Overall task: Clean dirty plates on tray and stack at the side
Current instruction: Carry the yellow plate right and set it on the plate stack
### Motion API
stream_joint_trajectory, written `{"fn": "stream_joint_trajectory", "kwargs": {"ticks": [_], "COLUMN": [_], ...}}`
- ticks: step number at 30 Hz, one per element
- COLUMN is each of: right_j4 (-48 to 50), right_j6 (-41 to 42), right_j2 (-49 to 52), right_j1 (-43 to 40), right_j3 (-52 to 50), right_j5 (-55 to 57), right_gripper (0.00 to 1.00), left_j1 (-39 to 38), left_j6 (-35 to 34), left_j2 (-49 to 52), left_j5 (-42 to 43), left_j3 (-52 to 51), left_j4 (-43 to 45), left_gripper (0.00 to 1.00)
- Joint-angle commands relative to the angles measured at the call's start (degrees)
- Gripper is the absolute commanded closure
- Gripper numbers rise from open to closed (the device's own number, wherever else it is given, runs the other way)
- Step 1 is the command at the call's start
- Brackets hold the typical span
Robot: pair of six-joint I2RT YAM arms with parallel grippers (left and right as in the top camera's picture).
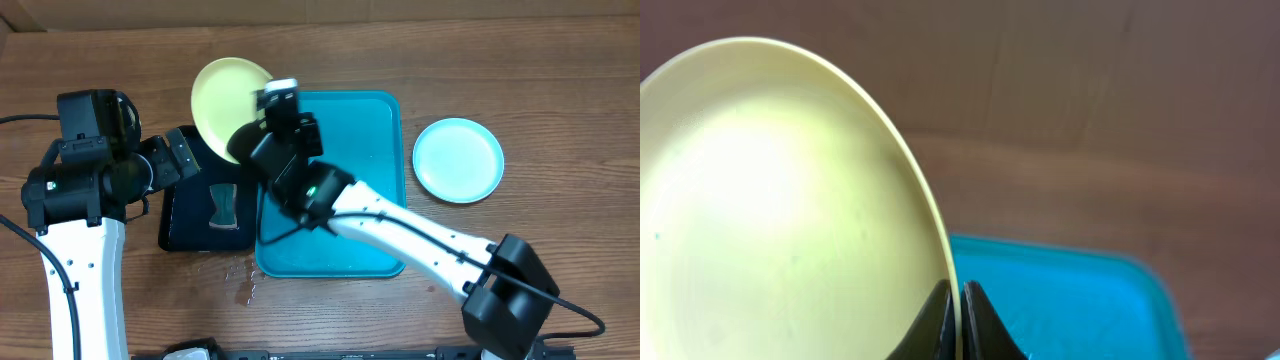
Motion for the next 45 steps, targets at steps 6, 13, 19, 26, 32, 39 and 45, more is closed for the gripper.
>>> {"fn": "stream_joint_trajectory", "kwargs": {"ticks": [6, 13, 19, 26, 32, 39, 45], "right_j4": [-9.9, -19.9, -28.7, -38.7, -44.0, -45.7, -43.9], "right_j6": [23.6, 23.4, 23.4, 23.3, 23.3, 23.3, 23.4], "right_j2": [-2.3, -3.2, -3.2, -3.2, -3.2, -3.2, -3.2], "right_j1": [-10.8, -22.0, -34.6, -49.5, -57.1, -58.2, -58.2], "right_j3": [0.8, 0.8, 0.8, 0.8, -0.4, -5.7, -11.8], "right_j5": [-29.5, -33.5, -38.5, -39.1, -39.1, -39.1, -39.1], "right_gripper": [0.96, 0.96, 0.96, 0.96, 0.96, 0.96, 0.96], "left_j1": [0.3, 0.3, 0.3, 0.3, 0.3, 0.3, 0.3], "left_j6": [-0.5, -0.5, -0.5, -0.5, -0.5, -0.5, -0.5], "left_j2": [0.2, 0.2, 0.2, 0.2, 0.2, 0.2, 0.2], "left_j5": [-0.8, -0.8, -0.8, -0.8, -0.8, -0.8, -0.8], "left_j3": [0.7, 0.7, 0.7, 0.7, 0.7, 0.7, 0.7], "left_j4": [0.0, 0.0, 0.0, 0.0, 0.0, 0.0, 0.0], "left_gripper": [0.00, 0.00, 0.00, 0.00, 0.00, 0.00, 0.00]}}
